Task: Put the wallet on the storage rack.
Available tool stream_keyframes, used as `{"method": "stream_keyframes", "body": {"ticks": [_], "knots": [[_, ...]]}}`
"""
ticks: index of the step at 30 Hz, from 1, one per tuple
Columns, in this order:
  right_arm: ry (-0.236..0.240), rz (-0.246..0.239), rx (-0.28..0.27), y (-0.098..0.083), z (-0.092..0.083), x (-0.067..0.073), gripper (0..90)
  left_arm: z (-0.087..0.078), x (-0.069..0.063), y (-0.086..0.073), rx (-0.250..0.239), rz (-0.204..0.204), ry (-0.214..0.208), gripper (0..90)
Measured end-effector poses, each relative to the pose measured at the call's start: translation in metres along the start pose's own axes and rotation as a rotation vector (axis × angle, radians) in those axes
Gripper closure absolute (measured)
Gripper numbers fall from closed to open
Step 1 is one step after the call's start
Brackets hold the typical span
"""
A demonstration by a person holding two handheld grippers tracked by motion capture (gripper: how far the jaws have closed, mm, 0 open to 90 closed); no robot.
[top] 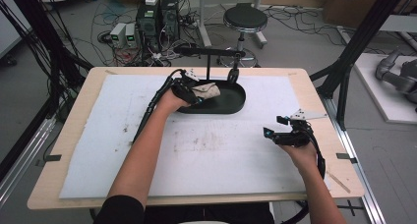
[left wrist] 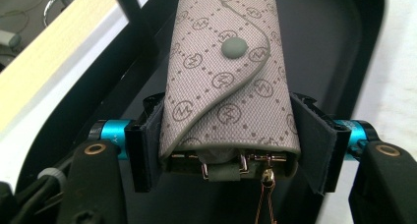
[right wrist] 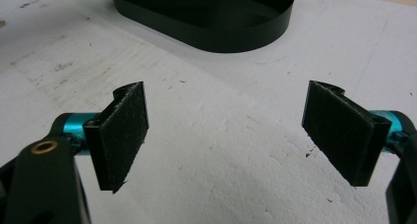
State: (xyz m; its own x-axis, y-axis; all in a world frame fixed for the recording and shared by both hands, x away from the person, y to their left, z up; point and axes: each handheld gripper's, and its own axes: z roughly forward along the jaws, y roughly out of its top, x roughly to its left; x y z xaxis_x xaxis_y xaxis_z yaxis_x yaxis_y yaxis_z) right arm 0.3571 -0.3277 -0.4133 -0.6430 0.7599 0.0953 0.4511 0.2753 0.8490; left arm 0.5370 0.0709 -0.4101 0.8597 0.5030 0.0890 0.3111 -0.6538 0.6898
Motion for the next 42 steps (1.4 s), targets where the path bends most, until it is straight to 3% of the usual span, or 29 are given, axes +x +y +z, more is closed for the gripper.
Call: {"method": "stream_keyframes", "body": {"ticks": [7,15,25,29,33,42], "knots": [[0.0,0.004,0.001,0.0,0.0,0.0,18.0,0.013,0.005,0.0,0.076,-0.022,0.003,35.4],[0.002,0.0,-0.001,0.0,-0.001,0.0,18.0,0.018,0.006,-0.002,0.101,-0.056,0.011,32.1],[-0.001,-0.002,-0.003,0.0,-0.001,0.0,18.0,0.002,0.002,0.001,0.033,-0.063,-0.003,26.7],[0.0,-0.003,0.0,0.0,-0.001,0.0,18.0,-0.011,-0.003,0.004,-0.008,-0.059,-0.012,25.8],[-0.002,-0.005,0.001,0.0,-0.001,0.001,18.0,-0.027,-0.007,0.002,-0.039,-0.086,-0.014,24.7],[-0.006,-0.013,0.005,0.0,0.0,0.003,18.0,-0.063,-0.027,-0.015,-0.157,-0.095,-0.016,22.5]]}}
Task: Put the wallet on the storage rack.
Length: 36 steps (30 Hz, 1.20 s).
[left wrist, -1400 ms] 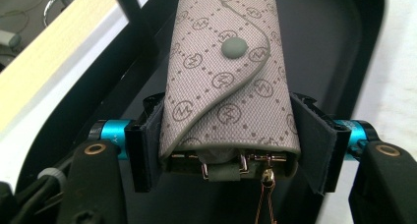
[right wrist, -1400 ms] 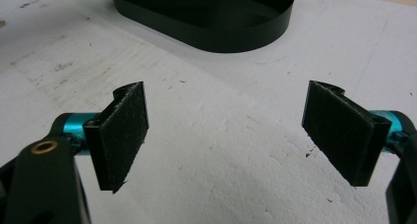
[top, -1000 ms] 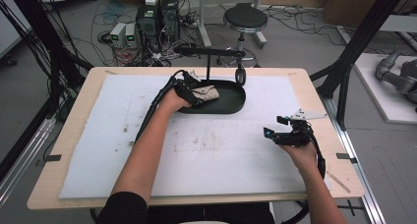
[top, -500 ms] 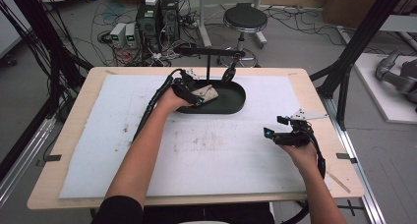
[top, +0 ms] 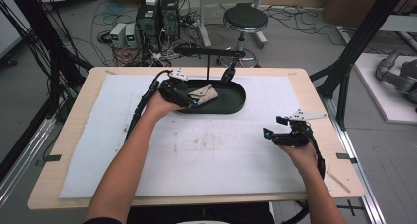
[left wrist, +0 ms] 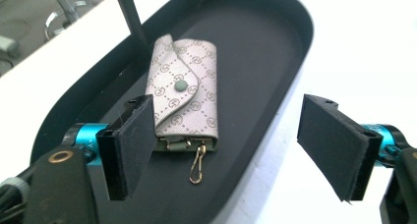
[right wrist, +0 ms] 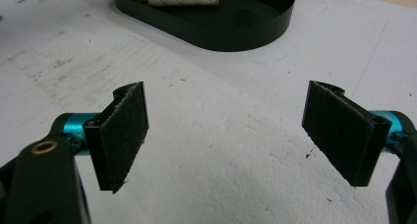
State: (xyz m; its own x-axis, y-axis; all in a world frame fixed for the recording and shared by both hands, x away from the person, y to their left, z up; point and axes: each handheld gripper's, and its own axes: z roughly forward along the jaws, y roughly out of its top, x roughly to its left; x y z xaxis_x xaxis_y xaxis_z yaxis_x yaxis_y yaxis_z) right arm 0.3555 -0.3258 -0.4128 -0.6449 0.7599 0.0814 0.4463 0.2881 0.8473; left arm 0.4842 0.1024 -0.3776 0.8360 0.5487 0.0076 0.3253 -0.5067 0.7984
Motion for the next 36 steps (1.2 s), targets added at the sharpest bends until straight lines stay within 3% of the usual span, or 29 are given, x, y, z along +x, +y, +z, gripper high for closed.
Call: {"method": "stream_keyframes", "body": {"ticks": [5,10,21,27,36], "knots": [[-0.001,-0.003,0.003,0.0,0.001,0.001,18.0,-0.021,-0.014,-0.009,-0.052,0.014,-0.003,21.2],[-0.001,-0.003,0.002,0.0,0.001,0.0,18.0,-0.036,-0.029,-0.019,-0.101,0.017,-0.034,18.6],[0.004,0.001,-0.003,0.0,0.002,0.0,18.0,-0.054,-0.052,-0.052,-0.149,-0.014,-0.061,18.6],[0.006,-0.001,-0.002,0.0,0.003,-0.001,18.0,-0.062,-0.063,-0.076,-0.156,-0.024,-0.029,18.6],[0.007,-0.007,0.001,0.0,0.004,0.0,18.0,-0.072,-0.077,-0.097,-0.161,-0.014,0.009,18.6]]}}
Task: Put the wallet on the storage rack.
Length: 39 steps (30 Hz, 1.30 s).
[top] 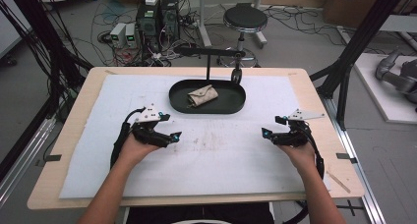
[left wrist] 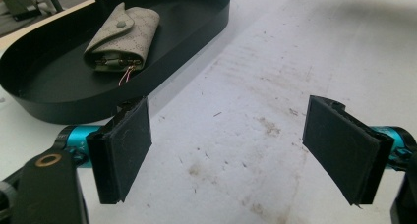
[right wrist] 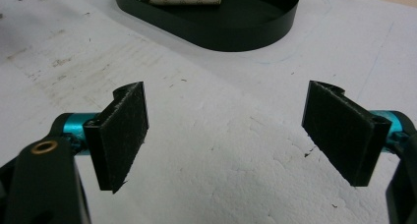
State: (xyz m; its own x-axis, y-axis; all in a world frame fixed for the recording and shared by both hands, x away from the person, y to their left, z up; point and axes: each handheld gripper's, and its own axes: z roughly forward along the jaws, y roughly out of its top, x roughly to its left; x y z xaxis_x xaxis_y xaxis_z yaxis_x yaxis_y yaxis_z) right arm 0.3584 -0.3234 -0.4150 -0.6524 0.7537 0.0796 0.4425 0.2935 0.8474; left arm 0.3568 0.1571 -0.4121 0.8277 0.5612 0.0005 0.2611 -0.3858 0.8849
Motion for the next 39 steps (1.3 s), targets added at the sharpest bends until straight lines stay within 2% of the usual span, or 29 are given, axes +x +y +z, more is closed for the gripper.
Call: {"method": "stream_keyframes", "body": {"ticks": [6,8,13,17,21,28,39], "knots": [[0.001,-0.005,-0.001,0.0,0.001,-0.001,18.0,-0.004,-0.002,-0.011,0.016,0.006,-0.002,18.6],[-0.002,0.0,0.0,0.0,0.0,-0.001,18.0,-0.005,-0.001,-0.013,0.006,-0.003,0.0,18.6],[-0.006,0.001,-0.001,0.0,0.001,-0.001,18.0,-0.009,0.0,-0.021,-0.003,-0.021,0.027,18.6],[-0.005,0.007,-0.01,0.0,0.001,-0.002,18.0,-0.012,0.0,-0.027,0.011,-0.012,0.044,18.6],[-0.004,0.007,-0.014,0.0,0.005,-0.003,18.0,-0.017,0.003,-0.03,-0.01,-0.028,0.066,18.6],[-0.012,0.004,-0.007,0.0,0.003,-0.002,18.0,-0.02,0.005,-0.03,-0.033,-0.043,0.073,18.6],[-0.012,0.004,0.004,0.0,0.004,-0.001,18.0,-0.021,0.006,-0.03,-0.028,-0.049,0.075,18.6]]}}
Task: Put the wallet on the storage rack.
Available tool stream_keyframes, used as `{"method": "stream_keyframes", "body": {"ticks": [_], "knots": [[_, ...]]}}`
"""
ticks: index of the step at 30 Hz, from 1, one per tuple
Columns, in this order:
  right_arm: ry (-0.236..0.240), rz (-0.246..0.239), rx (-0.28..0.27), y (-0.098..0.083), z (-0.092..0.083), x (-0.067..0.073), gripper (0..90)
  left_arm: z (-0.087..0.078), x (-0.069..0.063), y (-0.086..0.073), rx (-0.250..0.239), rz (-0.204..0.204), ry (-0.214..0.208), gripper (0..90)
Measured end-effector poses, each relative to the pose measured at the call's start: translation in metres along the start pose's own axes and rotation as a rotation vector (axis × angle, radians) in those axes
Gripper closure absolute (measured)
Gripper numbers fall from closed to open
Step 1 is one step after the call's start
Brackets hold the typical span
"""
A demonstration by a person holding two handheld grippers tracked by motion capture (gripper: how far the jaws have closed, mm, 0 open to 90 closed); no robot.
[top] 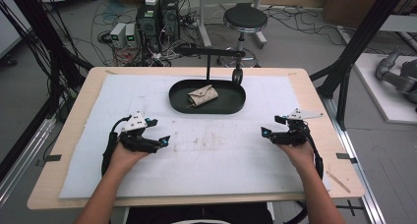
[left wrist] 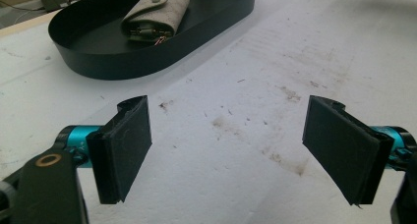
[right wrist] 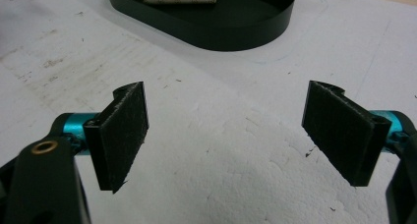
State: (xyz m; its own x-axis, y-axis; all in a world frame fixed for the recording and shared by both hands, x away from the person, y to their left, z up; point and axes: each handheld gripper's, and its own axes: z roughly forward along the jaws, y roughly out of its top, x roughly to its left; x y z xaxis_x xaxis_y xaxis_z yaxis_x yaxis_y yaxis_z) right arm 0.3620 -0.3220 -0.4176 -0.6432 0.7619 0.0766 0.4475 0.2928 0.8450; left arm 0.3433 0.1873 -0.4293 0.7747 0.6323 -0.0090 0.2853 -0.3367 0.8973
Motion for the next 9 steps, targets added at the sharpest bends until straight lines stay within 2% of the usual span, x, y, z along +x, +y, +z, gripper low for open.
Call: {"method": "stream_keyframes", "body": {"ticks": [9], "knots": [[0.0,0.007,-0.008,0.0,0.0001,-0.0026,18.0,-0.001,0.0014,-0.0012,0.008,-0.003,0.007,18.6]]}}
